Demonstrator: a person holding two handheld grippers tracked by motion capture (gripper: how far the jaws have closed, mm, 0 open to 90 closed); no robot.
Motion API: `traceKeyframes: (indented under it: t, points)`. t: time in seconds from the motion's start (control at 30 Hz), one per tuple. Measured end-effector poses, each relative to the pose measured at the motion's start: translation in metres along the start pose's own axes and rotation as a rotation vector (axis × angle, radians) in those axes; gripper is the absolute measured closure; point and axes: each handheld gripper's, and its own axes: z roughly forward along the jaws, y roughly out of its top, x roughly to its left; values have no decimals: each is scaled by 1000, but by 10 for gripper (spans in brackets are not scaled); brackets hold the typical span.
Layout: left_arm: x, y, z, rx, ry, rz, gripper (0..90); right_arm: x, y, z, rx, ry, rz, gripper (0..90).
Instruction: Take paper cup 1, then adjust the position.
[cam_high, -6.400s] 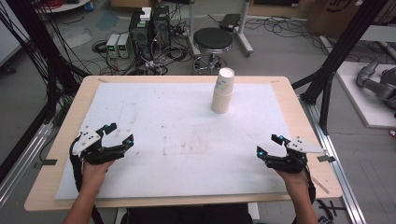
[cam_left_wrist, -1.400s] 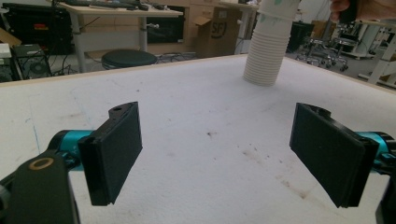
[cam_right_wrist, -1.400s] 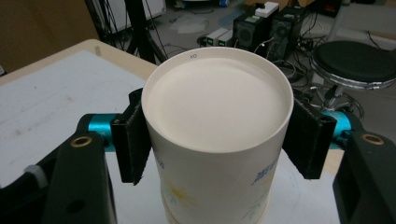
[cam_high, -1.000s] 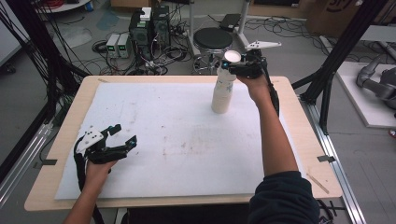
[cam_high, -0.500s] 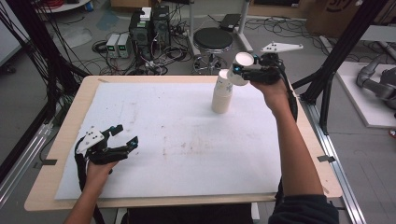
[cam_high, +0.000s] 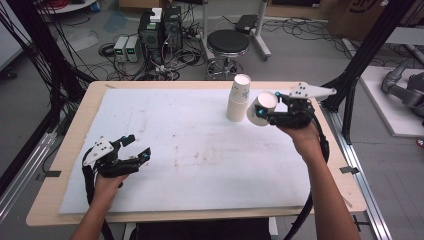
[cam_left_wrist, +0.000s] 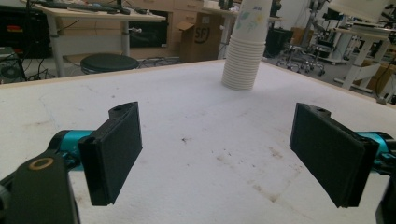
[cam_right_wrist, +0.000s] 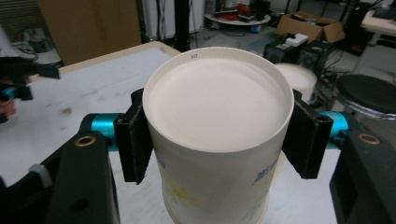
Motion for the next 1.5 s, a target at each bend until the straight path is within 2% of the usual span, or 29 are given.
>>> traceKeyframes:
  t: [0.3, 0.47, 0.57, 0.67, 0.77, 1.17, 1.37, 1.5]
  points:
    - [-3, 0, 0, -24, -31, -7, 168, 28, -50, 3, 10, 59, 3, 353]
    - [-4, -1, 1, -24, -47, 6, 168, 38, -69, 8, 8, 88, 7, 353]
    - [-4, -1, 2, -32, -57, 16, 168, 43, -76, 9, -11, 101, 17, 353]
    - [-5, -1, 3, -37, -56, 39, 168, 44, -79, 11, -7, 112, 14, 353]
    - [-6, 0, 4, -23, -61, 8, 165, 45, -79, 11, -8, 112, 10, 353]
    - [-11, 3, 5, -28, -94, 20, 157, 48, -79, 16, 0, 132, 3, 353]
    - [-14, 3, 8, -18, -139, 29, 161, 51, -80, 20, 8, 148, -7, 352]
    - [-18, 4, 11, -11, -164, 36, 161, 56, -80, 25, 14, 179, -9, 353]
